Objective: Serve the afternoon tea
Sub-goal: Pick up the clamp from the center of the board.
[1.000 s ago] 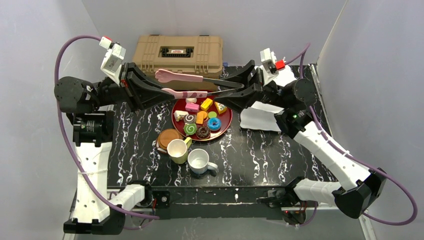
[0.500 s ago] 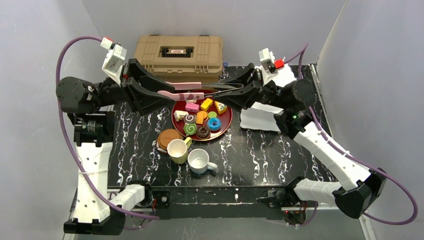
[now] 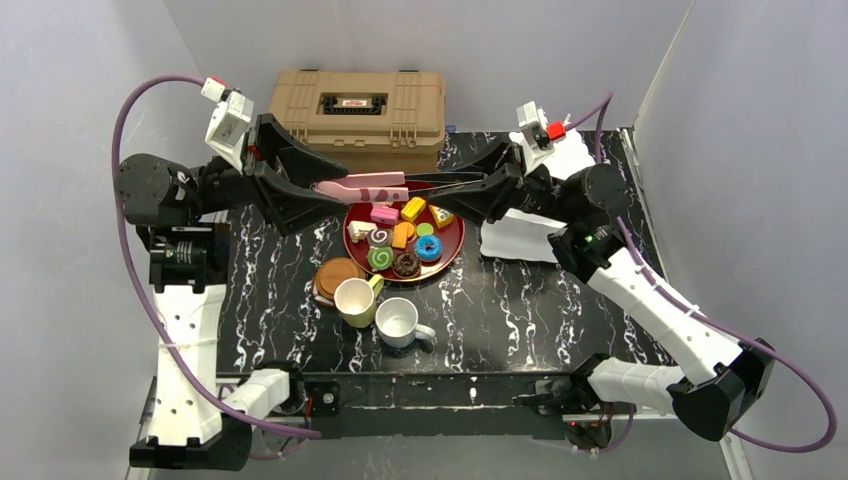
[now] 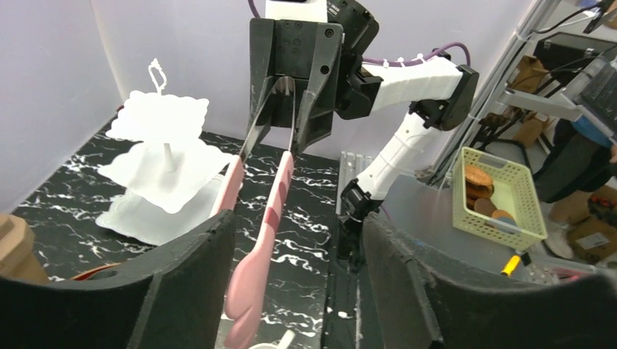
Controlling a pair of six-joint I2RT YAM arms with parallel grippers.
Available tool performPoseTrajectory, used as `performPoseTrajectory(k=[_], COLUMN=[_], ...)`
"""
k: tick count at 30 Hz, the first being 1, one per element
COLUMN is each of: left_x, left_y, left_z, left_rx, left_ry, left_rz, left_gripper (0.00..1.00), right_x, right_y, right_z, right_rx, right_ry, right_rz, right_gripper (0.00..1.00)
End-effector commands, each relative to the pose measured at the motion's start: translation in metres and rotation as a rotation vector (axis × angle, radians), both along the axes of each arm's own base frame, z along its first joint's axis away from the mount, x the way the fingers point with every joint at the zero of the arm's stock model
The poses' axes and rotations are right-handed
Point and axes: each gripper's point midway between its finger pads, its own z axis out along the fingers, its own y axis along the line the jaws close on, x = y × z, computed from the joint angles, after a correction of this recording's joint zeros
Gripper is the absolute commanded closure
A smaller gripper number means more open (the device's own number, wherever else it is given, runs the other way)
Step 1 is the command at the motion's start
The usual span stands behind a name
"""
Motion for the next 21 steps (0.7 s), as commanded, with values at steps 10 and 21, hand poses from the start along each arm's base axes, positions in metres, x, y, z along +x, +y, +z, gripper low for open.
performPoseTrajectory(k=[10, 21], left_x=[-0.017, -0.017], left_y=[0.013, 0.021], left_z=[-0.022, -0.046], left_rx=[0.094, 0.138], left_ry=[-0.015, 0.097], left_rz=[-0.072, -0.141], left_gripper=[0.26, 0.30], right_x=[-0.013, -0.016], right_y=[-0.014, -0.015], right_z=[0.035, 0.044], right_rx=[0.065, 0.093], right_ry=[-0.088, -0.093], right_rz=[-0.027, -0.014], right_gripper=[0.59, 0.60])
